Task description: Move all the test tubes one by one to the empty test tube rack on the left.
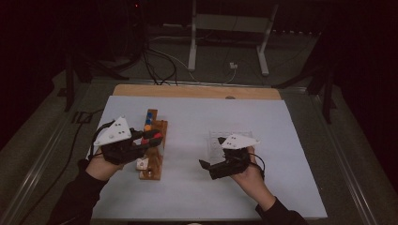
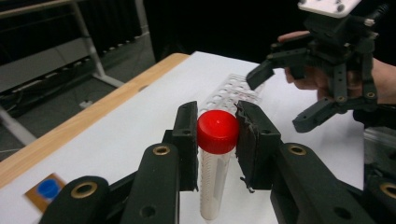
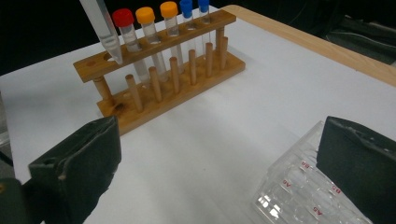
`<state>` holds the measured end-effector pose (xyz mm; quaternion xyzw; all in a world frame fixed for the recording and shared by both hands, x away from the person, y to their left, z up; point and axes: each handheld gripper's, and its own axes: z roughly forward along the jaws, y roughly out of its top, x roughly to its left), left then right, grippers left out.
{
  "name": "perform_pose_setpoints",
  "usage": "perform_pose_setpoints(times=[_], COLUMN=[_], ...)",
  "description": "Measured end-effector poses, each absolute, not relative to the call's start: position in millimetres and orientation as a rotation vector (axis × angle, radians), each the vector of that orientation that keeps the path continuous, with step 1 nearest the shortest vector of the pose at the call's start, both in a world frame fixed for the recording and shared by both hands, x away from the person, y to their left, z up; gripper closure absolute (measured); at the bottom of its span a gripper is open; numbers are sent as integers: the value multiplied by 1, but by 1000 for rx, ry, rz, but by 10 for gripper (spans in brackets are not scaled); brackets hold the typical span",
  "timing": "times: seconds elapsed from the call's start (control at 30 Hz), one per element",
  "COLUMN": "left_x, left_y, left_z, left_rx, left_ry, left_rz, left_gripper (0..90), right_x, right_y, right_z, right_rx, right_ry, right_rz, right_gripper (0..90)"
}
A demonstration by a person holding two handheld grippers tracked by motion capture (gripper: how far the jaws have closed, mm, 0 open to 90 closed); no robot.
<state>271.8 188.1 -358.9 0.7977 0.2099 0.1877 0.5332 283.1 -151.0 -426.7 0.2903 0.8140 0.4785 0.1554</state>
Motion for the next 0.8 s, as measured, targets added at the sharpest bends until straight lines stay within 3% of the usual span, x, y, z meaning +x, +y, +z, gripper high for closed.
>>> perform_pose_setpoints(times=[0.37,0.8], left_x=[266,271], left_y=[215,229], left_z=[-361,-389], left_rx=[1890,1906], left_ry=[573,685], left_rz=[495,478], left_gripper=[718,718], right_x=[282,282], right_y=[-152,-153], right_z=[-425,-426], right_rx=[828,812], right_ry=[2334,2347], right_rz=[1379,1403], right_gripper=[0,0])
